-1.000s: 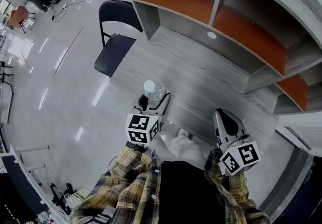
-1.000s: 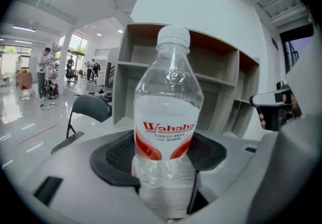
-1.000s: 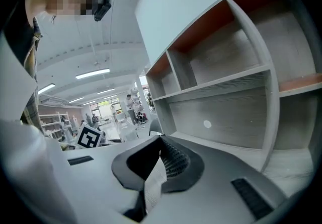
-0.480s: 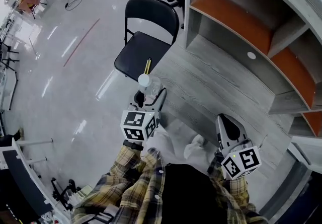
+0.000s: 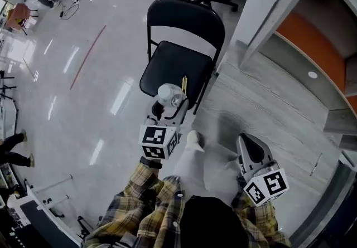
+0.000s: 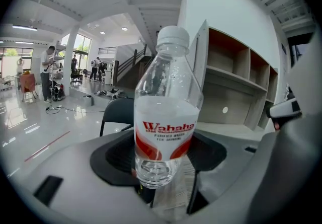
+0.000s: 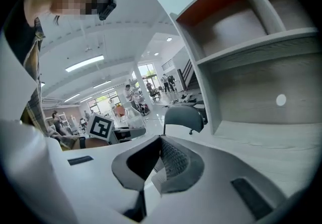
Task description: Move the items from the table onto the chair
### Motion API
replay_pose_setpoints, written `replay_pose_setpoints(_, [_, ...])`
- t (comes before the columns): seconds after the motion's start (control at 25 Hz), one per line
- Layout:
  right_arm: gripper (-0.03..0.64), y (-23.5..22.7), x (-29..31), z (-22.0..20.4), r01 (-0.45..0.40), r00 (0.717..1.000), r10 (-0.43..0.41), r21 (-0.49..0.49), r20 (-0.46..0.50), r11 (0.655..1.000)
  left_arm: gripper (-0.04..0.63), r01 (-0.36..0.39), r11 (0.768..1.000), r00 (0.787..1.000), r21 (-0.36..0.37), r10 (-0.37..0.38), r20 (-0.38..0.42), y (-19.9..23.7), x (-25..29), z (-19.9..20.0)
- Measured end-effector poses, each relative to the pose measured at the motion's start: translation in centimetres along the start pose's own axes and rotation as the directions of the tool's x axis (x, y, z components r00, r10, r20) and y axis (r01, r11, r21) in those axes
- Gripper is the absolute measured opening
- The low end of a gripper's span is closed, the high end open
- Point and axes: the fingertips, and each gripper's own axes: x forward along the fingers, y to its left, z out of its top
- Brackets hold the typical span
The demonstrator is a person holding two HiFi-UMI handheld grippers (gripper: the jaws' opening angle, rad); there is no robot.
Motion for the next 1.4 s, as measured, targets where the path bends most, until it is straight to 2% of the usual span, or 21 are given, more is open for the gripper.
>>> replay_pose_setpoints(0.28, [0.018,6.3,9.5,-1.2,-0.080,0.995,0.079,-0.009,-0.058,0.997,0.301,-0.017,0.999,1.000,-0.034,0.017,-0.015,9.6,3.3,-4.0])
replay_pose_setpoints(0.44, [0.018,6.3,14.8,-4.2,-0.120,0.988,0.120,0.011,-0.093,0.993,0.301,-0.051,0.997,0.998,-0.060,0.049,-0.028,13.4,7.2,-8.6])
replay_pose_setpoints(0.6, [0.018,5.3,19.1,-6.4,-0.121,0.987,0.123,0.029,-0.100,0.992,0.301,-0.083,0.993,0.995,-0.080,0.078,-0.064,16.0,10.9,-13.6])
replay_pose_setpoints(0.88, [0.018,4.1,22.4,-9.0,-0.126,0.984,0.132,0.057,-0.117,0.990,0.301,-0.062,0.992,0.995,-0.107,0.053,-0.080,17.5,16.3,-19.2])
replay_pose_setpoints(1.16, [0.018,2.8,23.4,-10.5,-0.132,0.984,0.141,0.086,-0.111,0.988,0.301,-0.044,0.998,0.992,-0.052,0.037,-0.117,17.9,20.3,-23.1])
replay_pose_setpoints(1.4, [0.018,2.1,23.2,-10.4,-0.118,0.986,0.131,0.122,-0.102,0.985,0.302,-0.026,0.999,0.984,-0.034,0.020,-0.177,17.6,20.7,-26.0])
